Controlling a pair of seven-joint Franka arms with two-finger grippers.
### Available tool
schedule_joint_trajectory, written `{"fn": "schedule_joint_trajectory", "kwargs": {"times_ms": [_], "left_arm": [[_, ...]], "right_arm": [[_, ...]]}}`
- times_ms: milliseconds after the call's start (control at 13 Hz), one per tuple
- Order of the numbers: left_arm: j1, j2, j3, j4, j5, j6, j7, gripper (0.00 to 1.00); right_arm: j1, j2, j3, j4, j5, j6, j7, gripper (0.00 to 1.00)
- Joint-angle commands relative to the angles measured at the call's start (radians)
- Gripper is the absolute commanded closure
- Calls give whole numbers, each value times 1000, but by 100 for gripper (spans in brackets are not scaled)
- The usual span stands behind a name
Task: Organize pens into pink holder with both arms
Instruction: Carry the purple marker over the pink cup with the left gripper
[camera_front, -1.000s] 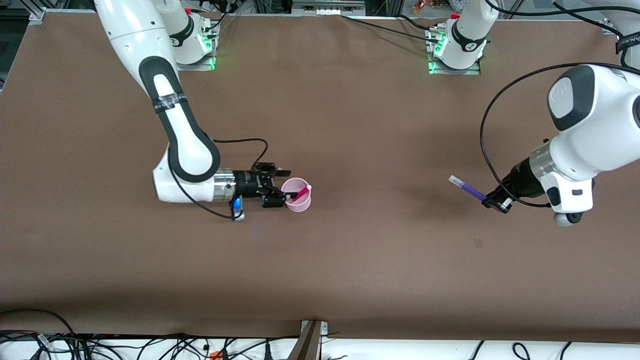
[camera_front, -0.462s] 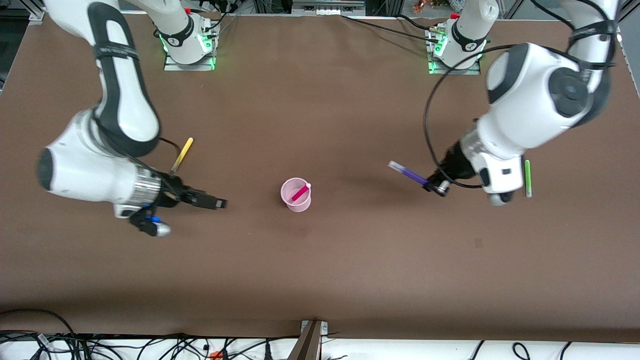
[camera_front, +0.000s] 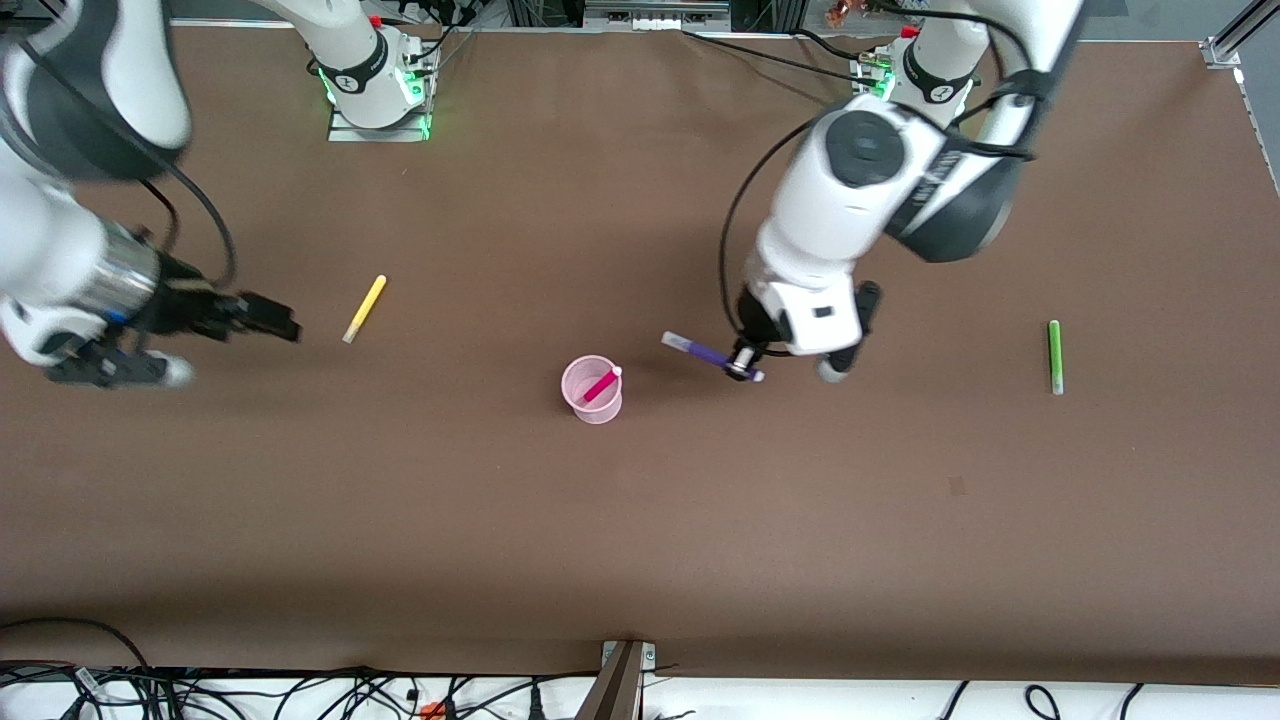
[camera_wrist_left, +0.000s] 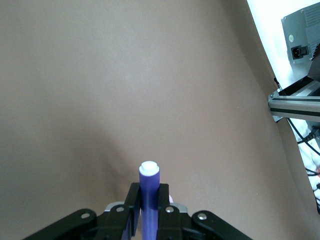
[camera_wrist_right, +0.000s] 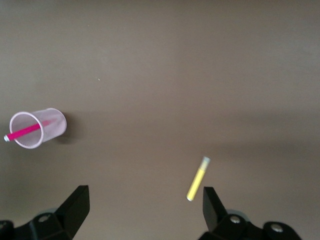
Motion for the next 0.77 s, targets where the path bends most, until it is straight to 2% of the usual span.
{"fn": "schedule_joint_trajectory", "kwargs": {"times_ms": [0,231,462,692], "left_arm": [[-96,129,21,148,177,-5,-185,100],[-177,225,36,219,311,-5,-257,100],[-261,262,77,234,426,-5,-317,100],[-295,295,99,237,506,20,-320,100]], "right_arm": [[10,-120,-12,-83,-66,-31,-24,0],[10,-146,-12,-83,-118,-52,-22,0],[13,-148,-10,-80,-155,-51,-27,0],[20,-146,-6,-80,-169,-51,-24,0]]}}
